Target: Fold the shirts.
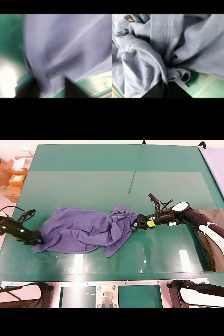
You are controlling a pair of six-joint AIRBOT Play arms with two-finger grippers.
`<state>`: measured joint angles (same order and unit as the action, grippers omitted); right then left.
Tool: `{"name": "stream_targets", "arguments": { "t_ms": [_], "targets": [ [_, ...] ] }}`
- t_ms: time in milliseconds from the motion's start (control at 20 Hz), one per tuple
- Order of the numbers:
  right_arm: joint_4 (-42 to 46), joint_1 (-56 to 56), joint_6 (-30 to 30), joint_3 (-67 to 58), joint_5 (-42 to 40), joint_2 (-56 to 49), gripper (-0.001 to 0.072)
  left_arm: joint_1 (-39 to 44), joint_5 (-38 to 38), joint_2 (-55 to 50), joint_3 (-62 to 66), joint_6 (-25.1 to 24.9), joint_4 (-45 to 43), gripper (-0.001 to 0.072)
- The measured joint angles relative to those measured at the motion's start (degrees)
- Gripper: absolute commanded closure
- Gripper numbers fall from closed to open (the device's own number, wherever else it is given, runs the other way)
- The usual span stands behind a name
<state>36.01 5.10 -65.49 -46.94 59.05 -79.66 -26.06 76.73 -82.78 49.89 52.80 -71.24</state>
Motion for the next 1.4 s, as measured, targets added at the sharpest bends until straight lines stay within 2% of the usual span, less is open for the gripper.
{"name": "stream_targets", "arguments": {
  "t_ms": [100,250,400,600,750,950,1150,1250,1400],
  "targets": [
    [-0.17,0.00,-0.02,-0.22,0.94,0.00,0.0695,-0.13,1.44,-0.48,1.31,-1.51,4.66,0.0685],
    [-0.57,-0.90,0.00,-3.43,6.56,0.61,0.0695,-0.04,9.18,-0.79,6.60,-2.82,16.35,0.0685],
    [-0.87,-4.44,-0.35,-10.36,13.53,4.59,0.0695,0.02,15.76,1.31,14.75,-4.46,37.64,0.0685],
    [-0.94,-14.01,-2.73,-24.52,19.15,14.56,0.0695,0.00,16.22,9.49,25.27,-7.63,67.34,0.0684],
    [-1.07,-23.04,-4.72,-37.38,20.79,21.92,0.0695,-0.02,12.02,16.52,32.02,-7.65,79.14,0.0684],
    [-0.96,-34.32,-5.97,-53.22,20.35,29.38,0.0695,-0.02,6.54,24.65,39.82,-5.84,85.55,0.0684],
    [1.25,-38.64,-7.30,-63.39,14.75,32.63,0.0694,-0.02,4.46,29.22,44.61,-0.61,87.17,0.0684],
    [1.90,-39.41,-7.85,-65.48,12.52,32.33,0.0694,-0.02,3.58,30.12,45.35,2.29,84.37,0.0684],
    [1.81,-38.25,-8.81,-65.13,10.95,28.52,0.0694,-0.02,2.14,30.62,43.82,7.50,73.44,0.0684]
  ]
}}
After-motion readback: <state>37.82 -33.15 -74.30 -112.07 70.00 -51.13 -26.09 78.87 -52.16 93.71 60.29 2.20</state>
